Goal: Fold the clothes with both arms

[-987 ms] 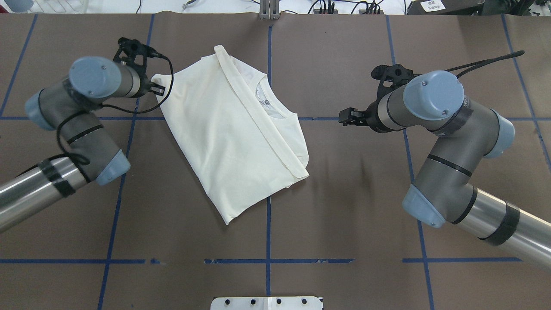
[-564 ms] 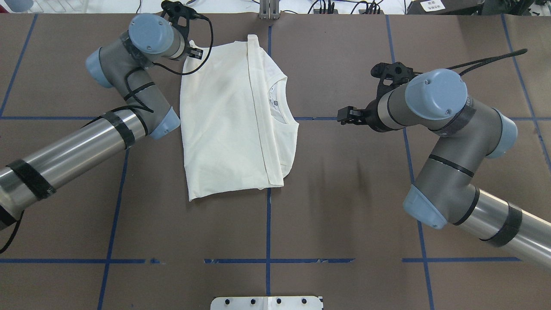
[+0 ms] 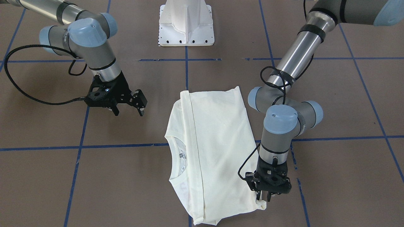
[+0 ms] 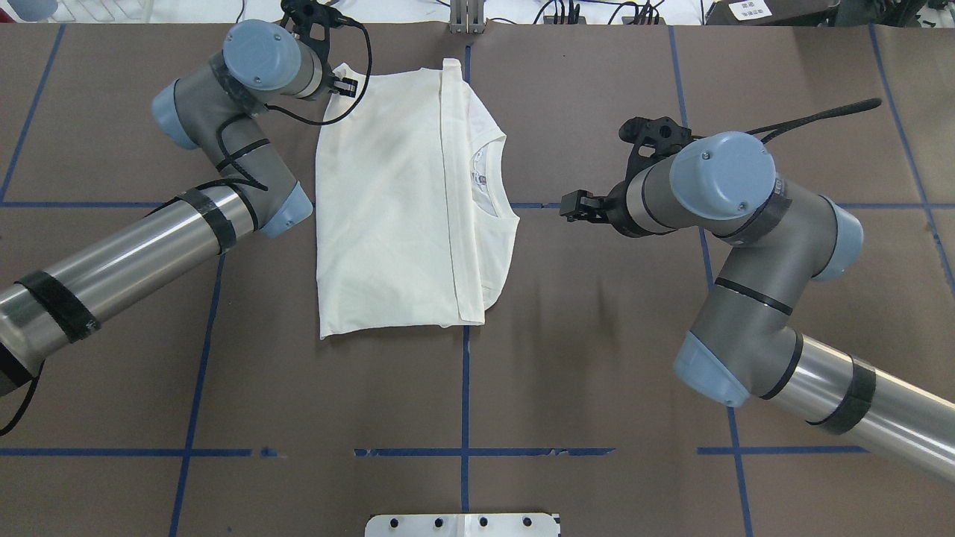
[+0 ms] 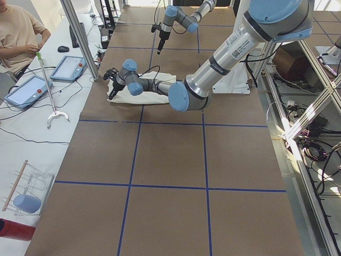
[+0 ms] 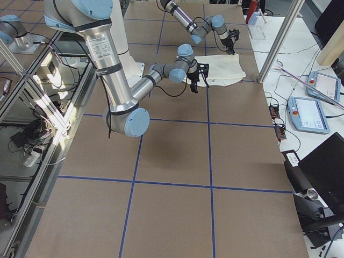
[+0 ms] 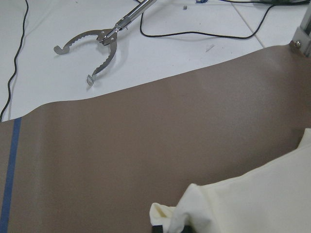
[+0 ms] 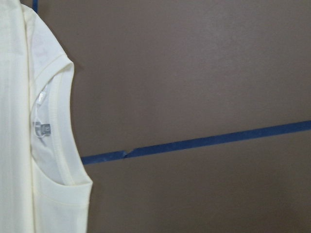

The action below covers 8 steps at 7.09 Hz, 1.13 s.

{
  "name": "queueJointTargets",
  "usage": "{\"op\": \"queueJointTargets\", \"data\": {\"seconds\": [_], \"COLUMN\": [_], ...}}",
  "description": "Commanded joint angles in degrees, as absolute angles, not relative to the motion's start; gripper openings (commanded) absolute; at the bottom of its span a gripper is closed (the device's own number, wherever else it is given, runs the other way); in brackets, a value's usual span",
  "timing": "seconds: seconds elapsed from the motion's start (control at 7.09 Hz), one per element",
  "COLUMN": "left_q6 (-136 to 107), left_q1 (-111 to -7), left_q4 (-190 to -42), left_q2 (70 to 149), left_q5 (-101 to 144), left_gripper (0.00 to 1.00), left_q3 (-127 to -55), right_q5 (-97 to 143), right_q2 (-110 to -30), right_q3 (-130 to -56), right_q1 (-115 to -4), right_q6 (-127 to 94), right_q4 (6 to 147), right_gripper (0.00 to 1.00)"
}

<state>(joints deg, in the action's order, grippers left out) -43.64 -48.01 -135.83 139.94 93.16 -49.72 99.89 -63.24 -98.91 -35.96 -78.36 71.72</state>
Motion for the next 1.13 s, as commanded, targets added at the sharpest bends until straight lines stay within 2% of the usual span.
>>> {"op": "queueJointTargets", "data": {"seconds": [0.0, 0.14, 0.42, 0.56, 0.71, 0.99], "left_q6": [-40.1, -38.9, -39.3, -39.5, -39.5, -39.6], "left_q1": [-48.9, -49.3, -49.3, -49.2, -49.2, -49.2], "left_q4": [-137.1, -139.8, -142.1, -142.1, -142.1, -142.1], "left_q2": [133.8, 131.1, 129.5, 129.5, 129.4, 129.3], "left_q5": [99.5, 101.3, 101.3, 101.3, 101.3, 101.3], "left_gripper": [1.00, 1.00, 1.00, 1.00, 1.00, 1.00], "left_q3": [-58.8, -60.8, -61.5, -61.5, -61.5, -61.5], "right_q5": [92.1, 91.4, 89.7, 89.6, 89.6, 89.5], "right_q2": [-51.3, -47.8, -47.4, -47.6, -48.4, -48.6], "right_q3": [-89.2, -86.9, -86.7, -86.7, -86.7, -86.7], "right_q1": [-31.2, -30.0, -27.4, -26.7, -26.1, -25.4], "right_q6": [-91.7, -96.3, -99.1, -99.1, -98.9, -99.0], "right_q4": [74.2, 77.8, 80.8, 82.1, 82.4, 83.1], "right_gripper": [0.90, 0.81, 0.70, 0.60, 0.56, 0.56]}}
